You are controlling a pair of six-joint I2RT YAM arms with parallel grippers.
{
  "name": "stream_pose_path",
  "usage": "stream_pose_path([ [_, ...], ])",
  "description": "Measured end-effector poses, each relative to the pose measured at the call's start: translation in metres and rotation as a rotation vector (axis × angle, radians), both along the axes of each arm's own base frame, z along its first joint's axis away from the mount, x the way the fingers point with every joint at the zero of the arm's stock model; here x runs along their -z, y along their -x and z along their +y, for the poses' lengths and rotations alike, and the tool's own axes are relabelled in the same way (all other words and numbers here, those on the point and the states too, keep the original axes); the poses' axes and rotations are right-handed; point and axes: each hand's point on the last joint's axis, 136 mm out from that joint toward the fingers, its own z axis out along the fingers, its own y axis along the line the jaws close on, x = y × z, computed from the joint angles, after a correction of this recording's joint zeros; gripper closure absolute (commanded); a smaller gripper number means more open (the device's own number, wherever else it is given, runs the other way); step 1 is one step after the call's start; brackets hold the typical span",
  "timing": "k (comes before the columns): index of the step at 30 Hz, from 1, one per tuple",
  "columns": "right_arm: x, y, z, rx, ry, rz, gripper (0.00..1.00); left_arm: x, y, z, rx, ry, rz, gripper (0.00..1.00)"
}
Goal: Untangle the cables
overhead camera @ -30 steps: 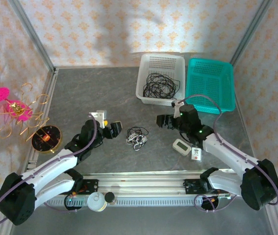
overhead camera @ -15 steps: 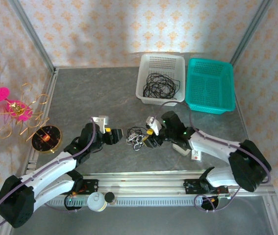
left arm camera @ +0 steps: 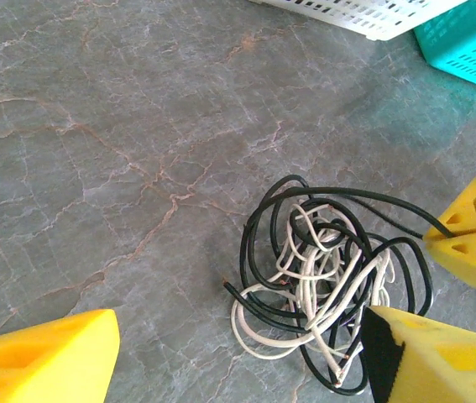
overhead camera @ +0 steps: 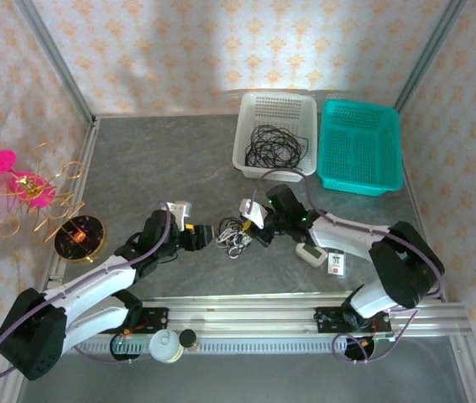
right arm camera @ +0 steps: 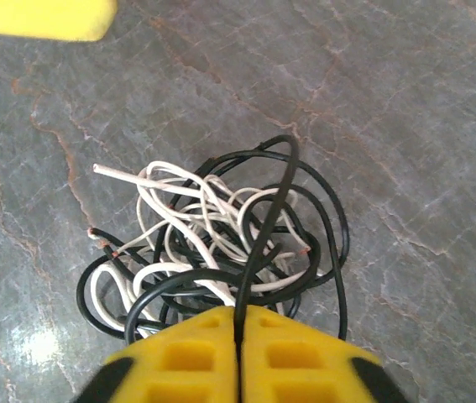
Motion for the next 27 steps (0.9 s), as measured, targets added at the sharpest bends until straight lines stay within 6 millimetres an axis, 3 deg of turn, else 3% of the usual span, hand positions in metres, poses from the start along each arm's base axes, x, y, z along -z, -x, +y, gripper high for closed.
stream_pose_path([
  [3, -0.021, -0.002, -0.001, 0.010, -0.031, -0.052, 1.00, -0.001, 0.001, -0.002, 0.014, 0.002, -0.004, 0.26],
  [6, -0.050, -0.001, -0.002, 0.014, -0.080, -0.117, 1.00, -0.007, 0.002, -0.007, 0.050, 0.008, -0.029, 0.21],
  [9, -0.077, 0.003, 0.000, 0.002, -0.131, -0.169, 1.00, -0.026, 0.003, -0.016, 0.100, 0.033, -0.094, 0.18],
  [16, -0.133, 0.004, 0.009, -0.032, -0.227, -0.242, 1.00, -0.080, -0.008, -0.028, 0.158, 0.050, -0.263, 0.23],
  [21, -0.157, 0.006, 0.014, -0.061, -0.253, -0.255, 1.00, -0.100, -0.008, -0.039, 0.246, 0.039, -0.355, 0.23],
  [27, -0.165, 0.010, 0.016, -0.084, -0.259, -0.243, 1.00, -0.097, -0.008, -0.056, 0.342, 0.067, -0.401, 0.26],
])
